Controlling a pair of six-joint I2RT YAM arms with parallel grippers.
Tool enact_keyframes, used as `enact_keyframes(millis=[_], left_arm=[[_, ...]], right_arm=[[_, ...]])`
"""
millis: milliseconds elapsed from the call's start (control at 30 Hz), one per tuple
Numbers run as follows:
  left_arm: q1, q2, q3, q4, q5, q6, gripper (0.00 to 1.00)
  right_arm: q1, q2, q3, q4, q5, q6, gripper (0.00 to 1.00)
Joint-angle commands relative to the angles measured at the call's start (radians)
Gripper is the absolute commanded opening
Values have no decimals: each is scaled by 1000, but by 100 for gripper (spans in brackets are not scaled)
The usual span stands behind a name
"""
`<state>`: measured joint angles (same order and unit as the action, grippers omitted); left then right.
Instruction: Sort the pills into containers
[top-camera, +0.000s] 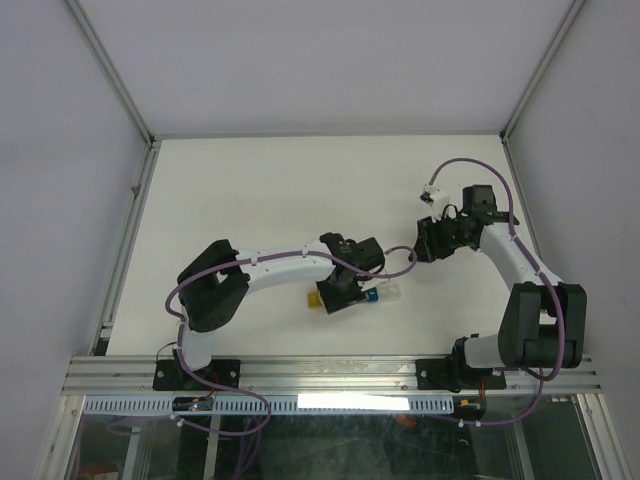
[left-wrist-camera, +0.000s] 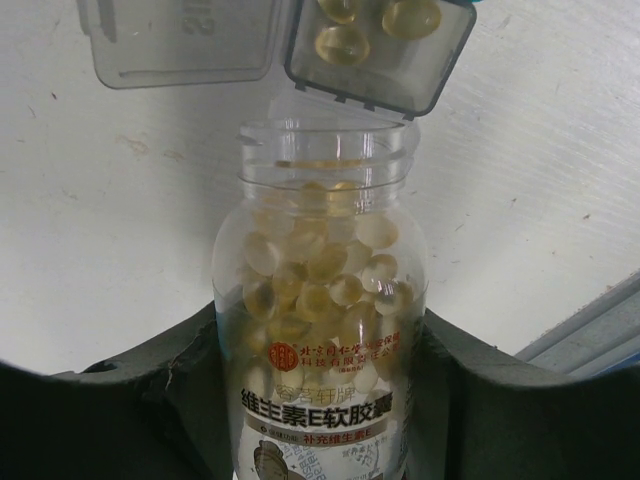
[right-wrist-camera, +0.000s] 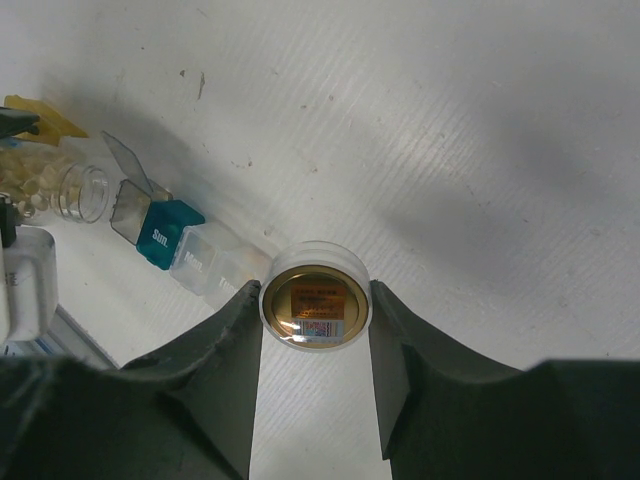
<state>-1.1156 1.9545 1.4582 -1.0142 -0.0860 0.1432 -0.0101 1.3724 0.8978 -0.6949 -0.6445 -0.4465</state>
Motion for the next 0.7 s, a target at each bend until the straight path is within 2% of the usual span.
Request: enact_keyframes(millis=[0,233,333,500,667], left_arm=[[8,-84,-31,77,-6,-11,0],[4,-211,-101,244,33,3,0],[2,-306,-178,386,54,3,0],[-4,-556,-423,752,95,-24,0],[-6,-771,-741,1267,191,-63,0]], right_arm=[[-7,1,35,5,-33,-11,17],[-7,10,33,-5,-45,-37,20],[-8,19,29,-2,-30,-47,21],[-5,45,15,41,72,-39,23],[22,74,9,95,227,-8,30]])
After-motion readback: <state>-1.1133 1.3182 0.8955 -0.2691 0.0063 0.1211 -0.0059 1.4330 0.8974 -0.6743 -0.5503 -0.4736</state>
